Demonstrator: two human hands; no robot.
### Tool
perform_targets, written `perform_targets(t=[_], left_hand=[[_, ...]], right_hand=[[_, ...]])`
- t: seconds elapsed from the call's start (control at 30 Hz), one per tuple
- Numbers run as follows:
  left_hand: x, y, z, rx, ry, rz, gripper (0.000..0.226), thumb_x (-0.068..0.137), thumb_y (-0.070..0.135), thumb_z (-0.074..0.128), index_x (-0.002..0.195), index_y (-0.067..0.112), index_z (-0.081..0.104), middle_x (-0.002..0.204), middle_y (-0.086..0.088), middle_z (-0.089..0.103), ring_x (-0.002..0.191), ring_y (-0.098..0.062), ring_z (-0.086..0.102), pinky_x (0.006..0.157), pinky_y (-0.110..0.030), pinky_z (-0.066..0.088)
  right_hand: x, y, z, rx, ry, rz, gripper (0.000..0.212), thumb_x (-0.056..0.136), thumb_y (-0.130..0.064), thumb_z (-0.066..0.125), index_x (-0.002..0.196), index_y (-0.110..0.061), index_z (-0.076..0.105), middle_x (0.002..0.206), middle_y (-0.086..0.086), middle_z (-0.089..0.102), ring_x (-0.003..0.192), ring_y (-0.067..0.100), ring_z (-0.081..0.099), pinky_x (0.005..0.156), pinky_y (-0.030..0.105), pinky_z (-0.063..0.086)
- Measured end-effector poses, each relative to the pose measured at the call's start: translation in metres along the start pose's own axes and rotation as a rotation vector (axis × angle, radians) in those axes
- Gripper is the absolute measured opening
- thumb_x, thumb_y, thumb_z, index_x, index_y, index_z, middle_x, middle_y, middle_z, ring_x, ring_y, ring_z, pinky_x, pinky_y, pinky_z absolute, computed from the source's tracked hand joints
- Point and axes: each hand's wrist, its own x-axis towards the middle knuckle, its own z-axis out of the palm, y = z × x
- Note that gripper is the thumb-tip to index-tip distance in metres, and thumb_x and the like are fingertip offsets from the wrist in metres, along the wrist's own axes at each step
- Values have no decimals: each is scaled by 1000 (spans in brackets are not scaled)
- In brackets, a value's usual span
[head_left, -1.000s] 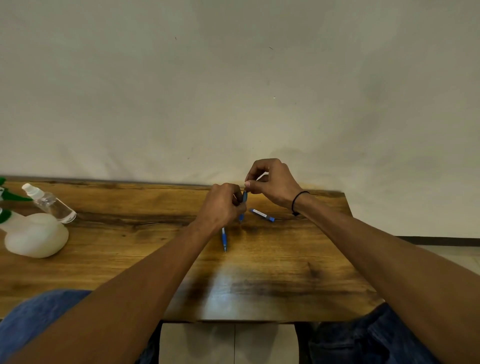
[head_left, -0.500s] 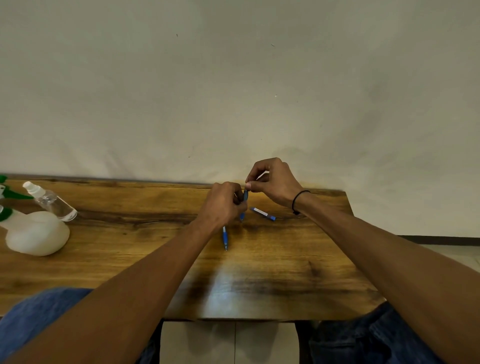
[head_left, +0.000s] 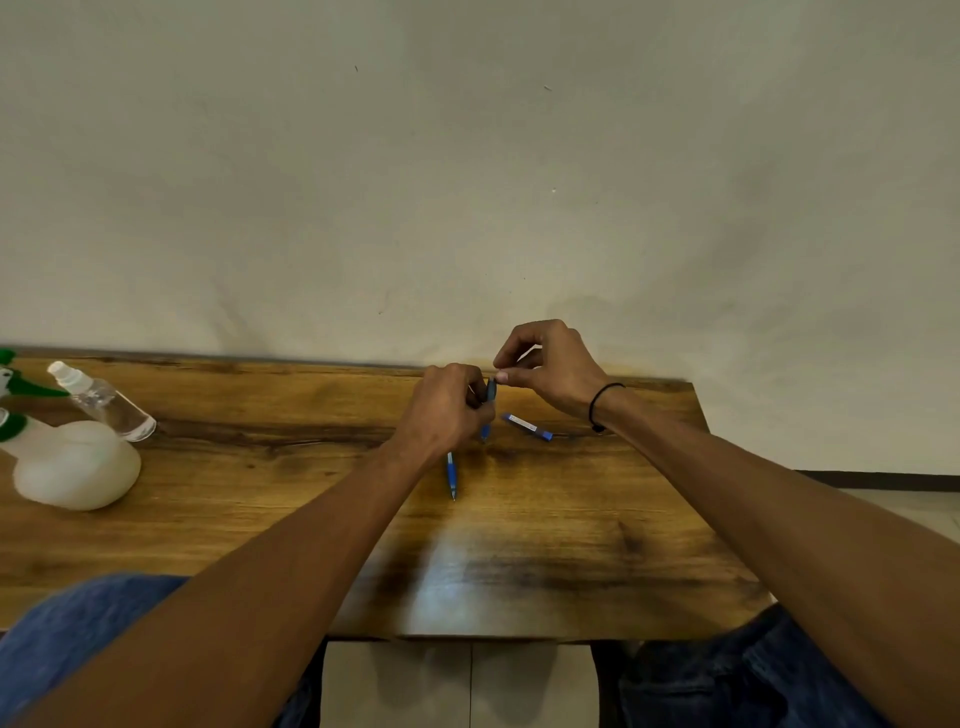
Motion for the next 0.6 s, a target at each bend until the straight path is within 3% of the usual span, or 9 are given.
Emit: perform_targets(t=[0.17,0.33,0.43,0.6], left_hand=[[0,-1,0,5,2,21,12,89,18,78,99,11,76,91,-5,77,76,-13,71,65,-19,56],[-2,-2,-2,10,2,31,10,88,17,78,97,12,76,85,-4,77,76,-13,72,73,-32,64],[-2,-2,-2,7,6,18,10,88,18,79,95,13,76,83,-3,76,74,-12,72,71,-31,63],[-2,-2,-3,0,-5,15,10,89,19,79,95,13,76,85,-3,76,76,-13,72,72,-30,63]], right_hand=[[-1,17,4,-168,-72,23,15,84,-1,79,94,-11,76,91,3,74,81,10,68,72,21,55],[-9,28,17,-478,-271,22,15,85,-5,74,98,-13,72,93,7,72,88,25,69,70,32,52],[-15,29,31,-561,-395,59,28,80,-16,85,103,-13,69,100,6,72,92,25,67,74,36,56],[-21,37,47,-680,-391,44,27,85,-16,80,109,-11,69,108,12,71,99,32,67,77,39,55]])
